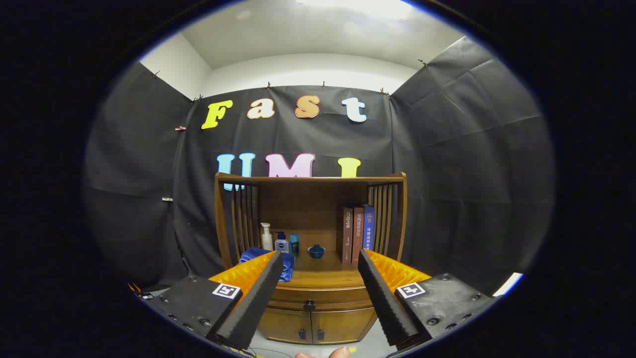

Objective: Pull open the drawer, take out the items inside it, and place them on the countertop above the cabinet.

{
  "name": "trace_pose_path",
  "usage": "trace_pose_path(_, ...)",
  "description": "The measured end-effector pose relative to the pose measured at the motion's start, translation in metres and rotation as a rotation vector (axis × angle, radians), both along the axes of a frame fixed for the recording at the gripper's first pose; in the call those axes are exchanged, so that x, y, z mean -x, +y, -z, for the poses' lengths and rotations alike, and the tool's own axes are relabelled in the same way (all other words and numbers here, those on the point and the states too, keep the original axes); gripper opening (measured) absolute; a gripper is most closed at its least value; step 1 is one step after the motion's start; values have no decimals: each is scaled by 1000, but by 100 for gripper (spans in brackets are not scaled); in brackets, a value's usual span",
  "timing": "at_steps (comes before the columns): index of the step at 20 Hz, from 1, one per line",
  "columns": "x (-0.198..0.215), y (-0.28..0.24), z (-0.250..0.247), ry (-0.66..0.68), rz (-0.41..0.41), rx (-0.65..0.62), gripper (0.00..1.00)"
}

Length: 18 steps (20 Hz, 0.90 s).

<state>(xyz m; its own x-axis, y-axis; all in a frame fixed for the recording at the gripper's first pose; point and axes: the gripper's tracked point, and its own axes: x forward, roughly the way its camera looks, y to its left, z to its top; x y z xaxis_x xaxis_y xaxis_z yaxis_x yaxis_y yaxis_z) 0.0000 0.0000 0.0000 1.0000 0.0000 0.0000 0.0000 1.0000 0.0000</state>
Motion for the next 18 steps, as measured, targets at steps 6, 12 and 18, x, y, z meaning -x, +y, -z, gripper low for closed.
trace_pose_path(6, -1, 2, 2, 5, -4, -4, 98)
trace_pose_path(12, -1, 2, 2, 3, -6, -11, 98)
trace_pose_path(18, -5, 3, 6, 9, -9, -10, 98)
